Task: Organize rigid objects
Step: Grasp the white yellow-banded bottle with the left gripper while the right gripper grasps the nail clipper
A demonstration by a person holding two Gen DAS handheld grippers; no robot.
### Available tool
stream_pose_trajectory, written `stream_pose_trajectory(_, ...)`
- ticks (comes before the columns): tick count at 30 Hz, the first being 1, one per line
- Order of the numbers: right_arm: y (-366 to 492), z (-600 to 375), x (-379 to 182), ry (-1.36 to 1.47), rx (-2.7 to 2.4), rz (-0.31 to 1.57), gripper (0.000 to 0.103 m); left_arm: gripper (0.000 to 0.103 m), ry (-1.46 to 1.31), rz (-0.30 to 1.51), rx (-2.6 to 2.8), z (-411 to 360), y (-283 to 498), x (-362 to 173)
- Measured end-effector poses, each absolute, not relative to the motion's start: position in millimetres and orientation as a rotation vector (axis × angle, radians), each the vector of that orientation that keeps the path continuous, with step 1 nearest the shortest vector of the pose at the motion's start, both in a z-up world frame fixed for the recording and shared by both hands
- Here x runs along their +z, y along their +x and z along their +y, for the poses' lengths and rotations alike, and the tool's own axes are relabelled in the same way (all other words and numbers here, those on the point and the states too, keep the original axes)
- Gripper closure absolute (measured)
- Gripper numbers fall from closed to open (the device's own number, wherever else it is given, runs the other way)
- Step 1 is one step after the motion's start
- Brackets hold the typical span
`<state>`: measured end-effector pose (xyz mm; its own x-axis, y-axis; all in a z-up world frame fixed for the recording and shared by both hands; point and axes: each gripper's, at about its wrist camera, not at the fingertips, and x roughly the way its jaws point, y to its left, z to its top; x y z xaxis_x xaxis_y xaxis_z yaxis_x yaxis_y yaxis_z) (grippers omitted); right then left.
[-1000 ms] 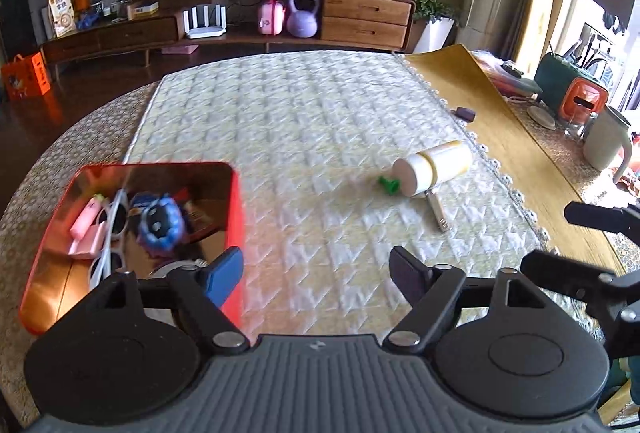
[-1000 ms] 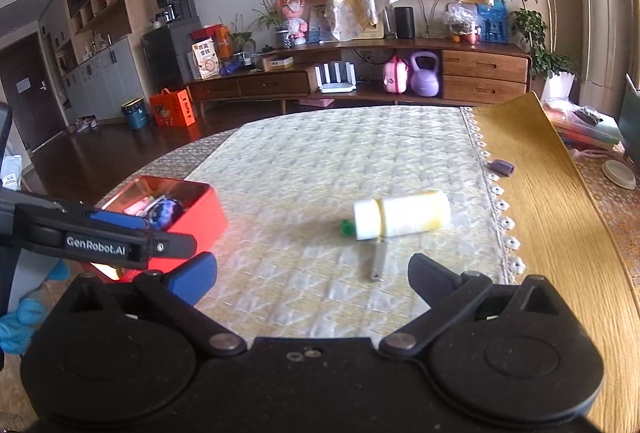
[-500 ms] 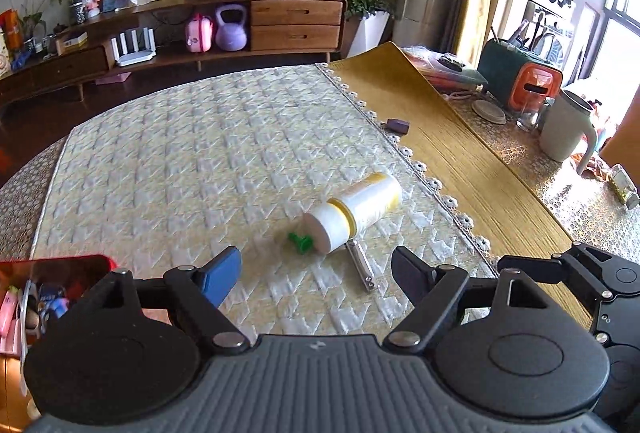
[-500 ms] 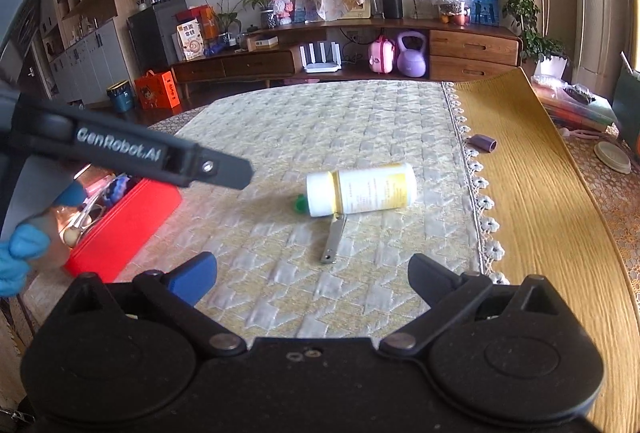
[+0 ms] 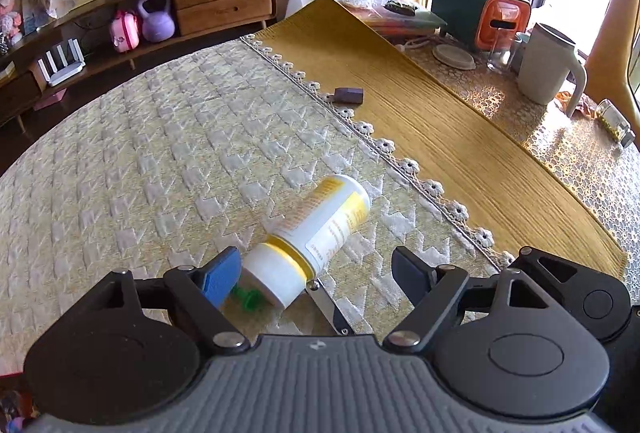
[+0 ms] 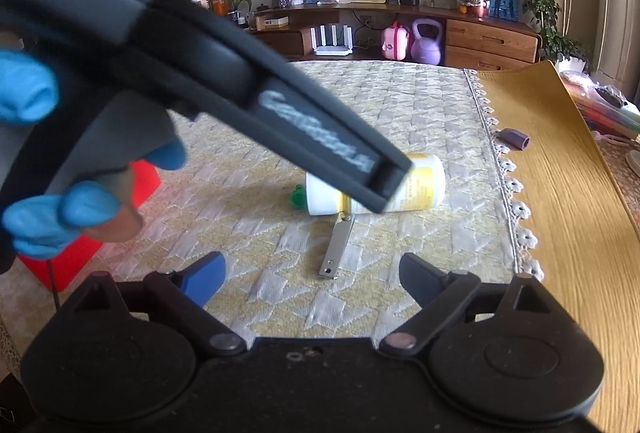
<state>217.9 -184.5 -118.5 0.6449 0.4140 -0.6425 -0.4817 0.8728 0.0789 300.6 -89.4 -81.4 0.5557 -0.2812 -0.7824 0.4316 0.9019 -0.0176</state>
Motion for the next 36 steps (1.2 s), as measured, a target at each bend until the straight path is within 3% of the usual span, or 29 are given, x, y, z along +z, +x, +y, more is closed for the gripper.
stream_pose_trajectory(11, 236, -173, -134, -0.128, 0.5, 0.726, 0.032, 0.02, 0.192, 0.936, -0.46, -102, 336, -109)
stream_pose_trajectory(15, 238, -168, -139, -0.137, 0.498, 0.739, 0.047, 0.021, 0.184, 0.942, -0.46, -105, 344, -115)
stream_pose_trajectory(21, 238, -161, -143, -0.167, 0.479, 0.723, 0.056, 0.021, 0.203, 0.937, -0.462, -109, 346, -122)
stream_pose_trajectory(23, 234, -159, -145, -0.181, 0.47, 0.715, 0.06, 0.029, 0.22, 0.928, -0.452, -111, 346, -125)
stream_pose_trajectory(28, 229, -156, -145, -0.189, 0.451, 0.701, 0.069, 0.038, 0.204, 0.918, -0.444, -107, 347, -125)
stream_pose_trajectory(36, 228, -158, -141, -0.186, 0.412, 0.698, 0.086, 0.048, 0.185, 0.914, -0.404, -105, 343, -122)
